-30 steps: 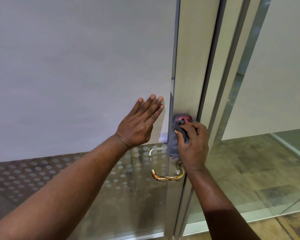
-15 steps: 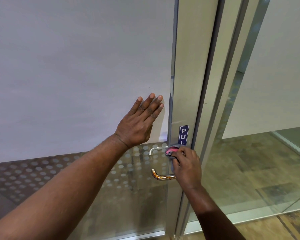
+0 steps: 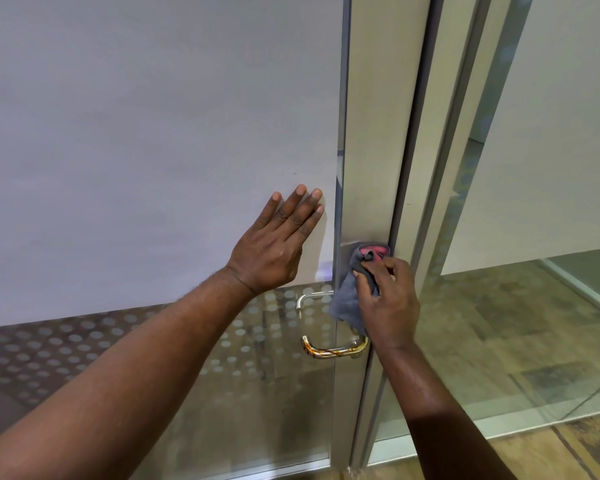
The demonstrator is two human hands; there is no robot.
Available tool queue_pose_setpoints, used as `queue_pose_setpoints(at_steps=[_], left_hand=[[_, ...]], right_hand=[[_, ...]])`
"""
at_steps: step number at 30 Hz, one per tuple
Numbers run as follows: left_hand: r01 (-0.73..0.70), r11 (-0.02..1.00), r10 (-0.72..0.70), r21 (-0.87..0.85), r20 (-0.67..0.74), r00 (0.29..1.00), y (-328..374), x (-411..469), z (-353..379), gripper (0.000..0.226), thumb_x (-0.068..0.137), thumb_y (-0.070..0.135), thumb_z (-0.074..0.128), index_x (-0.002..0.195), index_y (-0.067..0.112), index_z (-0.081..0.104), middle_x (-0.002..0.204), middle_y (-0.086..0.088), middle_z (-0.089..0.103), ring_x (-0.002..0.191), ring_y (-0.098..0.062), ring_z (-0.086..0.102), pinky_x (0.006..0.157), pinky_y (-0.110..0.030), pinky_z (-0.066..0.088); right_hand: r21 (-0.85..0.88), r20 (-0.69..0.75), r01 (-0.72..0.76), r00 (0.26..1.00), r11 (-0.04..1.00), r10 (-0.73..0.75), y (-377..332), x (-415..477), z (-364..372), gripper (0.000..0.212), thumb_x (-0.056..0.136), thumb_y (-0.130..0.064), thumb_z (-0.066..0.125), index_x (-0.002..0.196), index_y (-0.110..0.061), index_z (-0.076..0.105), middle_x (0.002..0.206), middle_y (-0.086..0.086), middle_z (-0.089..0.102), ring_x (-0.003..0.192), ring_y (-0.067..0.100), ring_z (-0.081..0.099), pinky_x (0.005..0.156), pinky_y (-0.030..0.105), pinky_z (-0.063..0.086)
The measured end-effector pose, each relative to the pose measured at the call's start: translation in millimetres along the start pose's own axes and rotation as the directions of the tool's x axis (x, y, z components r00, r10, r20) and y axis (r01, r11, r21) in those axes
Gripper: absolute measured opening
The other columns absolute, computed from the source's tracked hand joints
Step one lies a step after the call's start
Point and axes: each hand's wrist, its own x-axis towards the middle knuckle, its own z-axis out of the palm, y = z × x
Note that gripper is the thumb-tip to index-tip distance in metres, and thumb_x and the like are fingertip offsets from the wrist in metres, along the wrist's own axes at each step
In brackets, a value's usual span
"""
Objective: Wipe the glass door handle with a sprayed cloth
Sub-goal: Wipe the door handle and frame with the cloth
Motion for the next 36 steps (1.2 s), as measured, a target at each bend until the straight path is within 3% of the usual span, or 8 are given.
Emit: queue_pose_setpoints(at_steps=[11, 18, 21, 24, 27, 29, 31, 36], left_hand=[[-0.003, 1.0, 0.004, -0.025, 0.042, 0.999, 0, 0, -3, 0.066, 0.092, -0.001, 0.053, 0.156, 0.0, 0.035, 0.164, -0.019, 0.03, 0.154, -0.032, 0.018, 0.127, -0.049, 0.008], [0.09, 0.982, -0.071, -0.168, 0.119, 0.99, 9, 2, -16, 0.063, 0.097, 0.003, 0.052, 0.157, 0.002, 0.032, 0.167, -0.017, 0.023, 0.156, -0.035, 0.015, 0.128, -0.049, 0.005], [0.159, 0.929, -0.142, -0.333, 0.076, 0.987, 33, 2, -23, 0.052, 0.102, 0.009, 0.049, 0.152, 0.0, 0.041, 0.164, -0.019, 0.029, 0.155, -0.035, 0.021, 0.127, -0.051, 0.015], [0.34, 0.756, -0.28, -0.559, 0.194, 0.94, 76, -6, -35, 0.049, 0.104, 0.025, 0.049, 0.15, 0.007, 0.048, 0.163, -0.01, 0.037, 0.151, -0.024, 0.035, 0.124, -0.044, 0.029], [0.695, 0.357, -0.426, -0.624, 0.553, 0.716, 116, -16, -45, 0.056, 0.101, 0.041, 0.058, 0.153, 0.024, 0.046, 0.158, 0.003, 0.046, 0.141, -0.013, 0.047, 0.117, -0.038, 0.041], [0.808, 0.032, -0.405, -0.588, 0.732, 0.548, 136, -23, -45, 0.063, 0.095, 0.044, 0.069, 0.151, 0.025, 0.049, 0.148, 0.002, 0.057, 0.128, -0.01, 0.058, 0.111, -0.037, 0.048], [0.805, -0.162, -0.377, -0.571, 0.789, 0.484, 150, -29, -41, 0.066, 0.086, 0.045, 0.076, 0.144, 0.022, 0.056, 0.136, 0.001, 0.067, 0.116, -0.009, 0.067, 0.104, -0.038, 0.054], [0.791, -0.294, -0.426, -0.537, 0.814, 0.395, 168, -35, -39, 0.067, 0.068, 0.043, 0.084, 0.127, 0.016, 0.068, 0.112, 0.003, 0.076, 0.103, -0.017, 0.073, 0.094, -0.038, 0.059]], right_hand=[[0.092, 0.181, -0.149, 0.975, 0.985, 0.131, 9, -29, 2, 0.026, 0.083, -0.009, 0.079, 0.108, -0.016, 0.074, 0.113, -0.001, 0.062, 0.101, 0.023, 0.062, 0.082, 0.042, 0.059], [0.275, 0.165, -0.299, 0.951, 0.914, 0.261, -10, -21, -30, 0.022, 0.083, -0.008, 0.081, 0.103, -0.013, 0.074, 0.11, -0.004, 0.06, 0.097, -0.008, 0.057, 0.086, 0.006, 0.045], [0.471, 0.175, -0.374, 0.927, 0.799, 0.331, -13, -19, -40, 0.023, 0.081, -0.001, 0.081, 0.096, -0.014, 0.071, 0.101, 0.0, 0.065, 0.092, -0.006, 0.061, 0.086, 0.012, 0.047], [0.755, 0.421, -0.587, 0.776, 0.293, 0.469, -14, -23, -53, 0.024, 0.077, -0.004, 0.08, 0.097, -0.011, 0.069, 0.093, 0.005, 0.074, 0.083, 0.014, 0.069, 0.08, 0.032, 0.056], [0.732, 0.648, -0.668, 0.623, -0.133, 0.438, -15, -34, -67, 0.021, 0.079, -0.004, 0.075, 0.099, -0.007, 0.069, 0.092, 0.016, 0.074, 0.078, 0.028, 0.073, 0.075, 0.04, 0.061], [0.657, 0.742, -0.708, 0.544, -0.259, 0.392, -15, -41, -70, 0.027, 0.074, -0.007, 0.081, 0.099, -0.009, 0.07, 0.093, 0.019, 0.073, 0.078, 0.034, 0.072, 0.079, 0.048, 0.059], [0.603, 0.79, -0.737, 0.499, -0.305, 0.356, -12, -51, -71, 0.047, 0.06, -0.018, 0.094, 0.102, -0.012, 0.073, 0.103, 0.021, 0.07, 0.087, 0.039, 0.069, 0.091, 0.058, 0.05], [0.557, 0.83, -0.731, 0.47, -0.393, 0.302, -6, -71, -86, 0.048, 0.093, -0.035, 0.058, 0.12, 0.004, 0.064, 0.116, 0.028, 0.068, 0.098, 0.04, 0.071, 0.084, 0.05, 0.061]])
